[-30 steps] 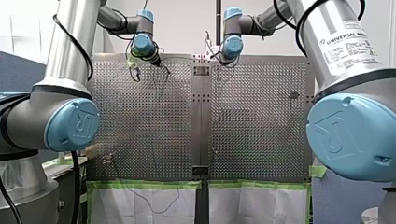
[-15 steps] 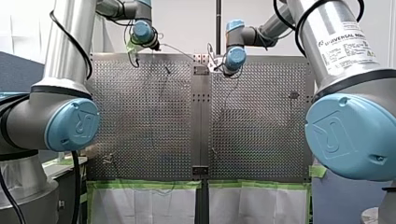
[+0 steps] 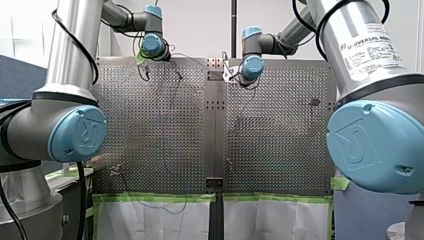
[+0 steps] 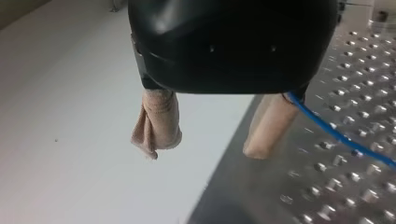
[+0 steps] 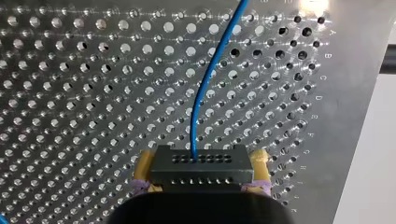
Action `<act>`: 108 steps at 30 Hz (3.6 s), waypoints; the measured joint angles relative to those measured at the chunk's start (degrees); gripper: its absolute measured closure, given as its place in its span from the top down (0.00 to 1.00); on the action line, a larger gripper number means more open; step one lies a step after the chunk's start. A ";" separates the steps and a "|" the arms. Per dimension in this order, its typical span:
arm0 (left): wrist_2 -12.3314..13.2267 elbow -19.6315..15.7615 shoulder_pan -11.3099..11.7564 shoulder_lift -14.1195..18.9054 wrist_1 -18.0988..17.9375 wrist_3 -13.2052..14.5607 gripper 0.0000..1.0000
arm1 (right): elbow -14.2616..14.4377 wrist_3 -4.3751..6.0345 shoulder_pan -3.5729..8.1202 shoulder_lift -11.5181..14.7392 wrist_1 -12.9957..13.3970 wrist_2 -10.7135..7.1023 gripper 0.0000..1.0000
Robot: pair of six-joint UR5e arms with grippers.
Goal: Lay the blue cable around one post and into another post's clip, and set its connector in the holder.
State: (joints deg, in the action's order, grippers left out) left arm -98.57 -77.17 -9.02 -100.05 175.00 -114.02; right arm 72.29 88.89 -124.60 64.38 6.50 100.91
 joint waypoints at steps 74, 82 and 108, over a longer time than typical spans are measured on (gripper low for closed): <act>1.23 -18.00 1.59 -4.56 -12.58 0.62 1.00 | 25.75 2.83 11.57 -15.85 26.18 -0.70 0.00; 1.24 -18.00 1.75 -4.52 -12.49 0.73 1.00 | 26.27 3.12 13.22 -19.42 29.74 -0.66 0.00; 1.38 -18.00 1.01 -4.49 -12.46 1.43 1.00 | 15.58 2.34 16.17 -32.67 43.00 -0.88 0.00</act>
State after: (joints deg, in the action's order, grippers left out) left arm -97.19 -95.16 -8.01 -104.54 162.53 -112.58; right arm 87.87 91.23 -108.43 31.71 49.50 100.03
